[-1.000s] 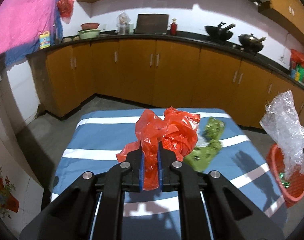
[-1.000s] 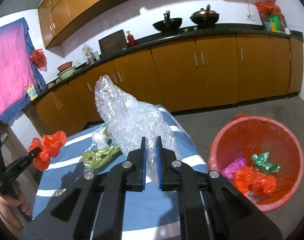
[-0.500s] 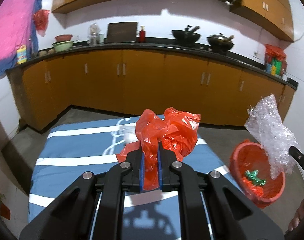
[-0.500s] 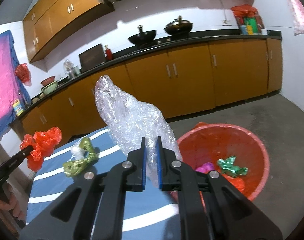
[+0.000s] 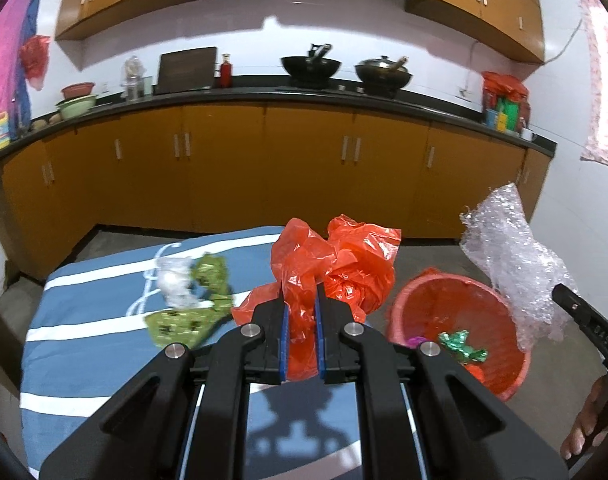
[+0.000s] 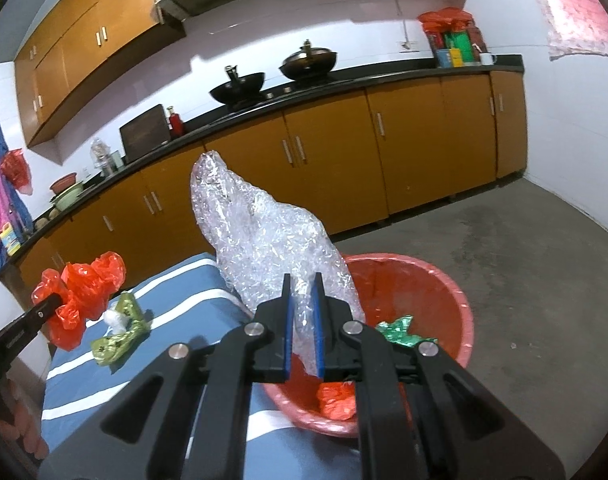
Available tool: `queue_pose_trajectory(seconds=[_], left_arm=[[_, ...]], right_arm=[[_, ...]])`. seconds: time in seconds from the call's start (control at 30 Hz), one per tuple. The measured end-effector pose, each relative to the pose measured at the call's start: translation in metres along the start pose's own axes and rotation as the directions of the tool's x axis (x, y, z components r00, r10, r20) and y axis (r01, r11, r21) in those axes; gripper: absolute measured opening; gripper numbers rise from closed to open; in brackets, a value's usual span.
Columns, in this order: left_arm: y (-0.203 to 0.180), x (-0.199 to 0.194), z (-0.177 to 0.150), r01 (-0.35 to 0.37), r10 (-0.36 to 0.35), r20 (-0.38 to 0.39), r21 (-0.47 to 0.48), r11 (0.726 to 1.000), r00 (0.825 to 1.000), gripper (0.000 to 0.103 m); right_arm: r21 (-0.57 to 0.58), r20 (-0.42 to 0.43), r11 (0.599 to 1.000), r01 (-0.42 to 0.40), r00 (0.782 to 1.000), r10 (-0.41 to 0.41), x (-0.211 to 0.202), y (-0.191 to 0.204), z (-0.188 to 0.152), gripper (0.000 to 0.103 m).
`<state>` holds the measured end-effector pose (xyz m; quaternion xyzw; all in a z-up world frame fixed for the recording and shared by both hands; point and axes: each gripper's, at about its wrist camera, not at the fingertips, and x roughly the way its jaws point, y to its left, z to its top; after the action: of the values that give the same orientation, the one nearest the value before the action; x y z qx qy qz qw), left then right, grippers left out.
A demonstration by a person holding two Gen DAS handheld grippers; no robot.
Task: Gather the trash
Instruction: 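Carry the bubble wrap and red bag over the wastebasket and open both tools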
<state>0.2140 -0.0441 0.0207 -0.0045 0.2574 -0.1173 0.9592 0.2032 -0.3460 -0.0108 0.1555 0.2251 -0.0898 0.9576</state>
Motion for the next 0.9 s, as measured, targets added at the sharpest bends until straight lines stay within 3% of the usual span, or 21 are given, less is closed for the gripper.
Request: queue_pose_trajectory(seconds=[0.9], left_arm=[[-0.119,0.057,-0.019,0.198,-0.19,-0.095,0.082,0.977,0.977,0.01]], right_arm=[[0.131,-0.045,0.982,0.135,0.991,-0.13,0.027,-0.083,-0.004,0.01]])
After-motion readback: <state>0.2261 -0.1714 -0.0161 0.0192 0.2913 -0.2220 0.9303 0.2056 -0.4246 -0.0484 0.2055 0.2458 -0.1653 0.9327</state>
